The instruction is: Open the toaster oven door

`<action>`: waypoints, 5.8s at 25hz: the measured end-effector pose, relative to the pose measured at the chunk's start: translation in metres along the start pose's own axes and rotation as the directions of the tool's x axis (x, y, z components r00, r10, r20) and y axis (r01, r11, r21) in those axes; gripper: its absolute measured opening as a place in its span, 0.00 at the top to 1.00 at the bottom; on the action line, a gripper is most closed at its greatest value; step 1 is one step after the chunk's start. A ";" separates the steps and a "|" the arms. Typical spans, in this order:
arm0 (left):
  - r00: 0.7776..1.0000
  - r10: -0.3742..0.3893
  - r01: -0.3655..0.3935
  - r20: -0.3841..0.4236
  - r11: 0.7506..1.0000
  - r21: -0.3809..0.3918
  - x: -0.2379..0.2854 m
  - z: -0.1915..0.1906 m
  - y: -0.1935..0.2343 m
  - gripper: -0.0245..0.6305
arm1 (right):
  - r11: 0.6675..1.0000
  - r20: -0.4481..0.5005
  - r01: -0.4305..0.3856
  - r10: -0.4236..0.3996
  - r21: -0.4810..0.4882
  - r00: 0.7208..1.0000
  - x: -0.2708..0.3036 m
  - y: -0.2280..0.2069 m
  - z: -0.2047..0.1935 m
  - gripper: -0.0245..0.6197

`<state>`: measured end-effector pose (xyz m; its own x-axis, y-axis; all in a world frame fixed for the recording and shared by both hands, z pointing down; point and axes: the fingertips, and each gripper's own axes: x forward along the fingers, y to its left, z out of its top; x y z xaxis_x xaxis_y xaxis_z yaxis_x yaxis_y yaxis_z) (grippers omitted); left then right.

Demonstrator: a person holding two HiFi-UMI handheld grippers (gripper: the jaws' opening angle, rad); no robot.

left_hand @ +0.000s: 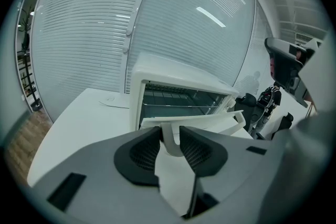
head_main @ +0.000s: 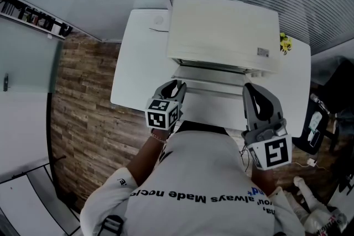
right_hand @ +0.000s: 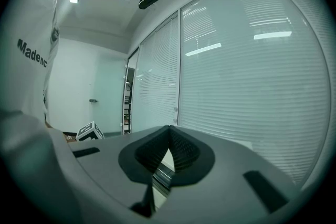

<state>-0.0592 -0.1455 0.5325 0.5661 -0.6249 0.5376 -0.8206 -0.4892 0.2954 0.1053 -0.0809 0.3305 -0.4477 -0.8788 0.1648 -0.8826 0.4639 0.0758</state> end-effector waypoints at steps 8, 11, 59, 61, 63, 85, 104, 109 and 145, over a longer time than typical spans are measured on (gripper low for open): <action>1.000 0.001 -0.001 -0.026 1.000 0.004 -0.002 -0.013 0.000 0.77 | 1.000 0.000 -0.004 0.004 -0.004 1.000 -0.003 0.003 0.000 0.95; 1.000 0.003 -0.003 -0.030 1.000 0.004 -0.003 -0.016 0.001 0.77 | 1.000 0.000 -0.006 0.006 -0.006 1.000 -0.003 0.005 0.001 0.95; 0.976 0.018 -0.017 -0.217 1.000 0.004 -0.004 -0.100 0.006 0.80 | 1.000 0.006 -0.012 0.012 -0.009 1.000 -0.012 0.016 0.001 0.95; 0.974 0.020 -0.019 -0.225 1.000 0.003 -0.004 -0.104 0.006 0.80 | 1.000 0.000 -0.011 0.011 -0.008 1.000 -0.013 0.015 0.000 0.95; 0.973 0.021 -0.021 -0.231 1.000 0.004 -0.004 -0.107 0.006 0.80 | 1.000 0.000 -0.009 0.009 -0.008 1.000 -0.014 0.014 0.001 0.95; 0.949 0.002 -0.006 -0.314 1.000 -0.013 -0.001 -0.146 0.010 0.80 | 1.000 -0.005 -0.015 0.015 -0.011 1.000 -0.012 0.012 -0.002 0.95; 0.883 -0.008 -0.008 -0.469 0.999 -0.032 0.012 -0.206 0.021 0.82 | 1.000 -0.001 -0.013 0.013 -0.019 1.000 -0.006 0.008 0.002 0.95; 0.871 -0.016 -0.004 -0.492 0.999 -0.039 0.014 -0.215 0.024 0.83 | 1.000 -0.004 -0.010 0.010 -0.020 1.000 -0.006 0.007 0.002 0.95; 0.842 -0.013 -0.024 -0.540 0.998 -0.060 -0.012 -0.232 0.032 0.87 | 1.000 -0.015 -0.001 0.001 0.001 1.000 0.003 -0.001 -0.005 0.95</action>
<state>-0.1103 -0.0120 0.7185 0.4444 -0.1912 0.8752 -0.8371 -0.4366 0.3297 0.1060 -0.0833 0.3362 -0.4467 -0.8765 0.1796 -0.8823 0.4648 0.0742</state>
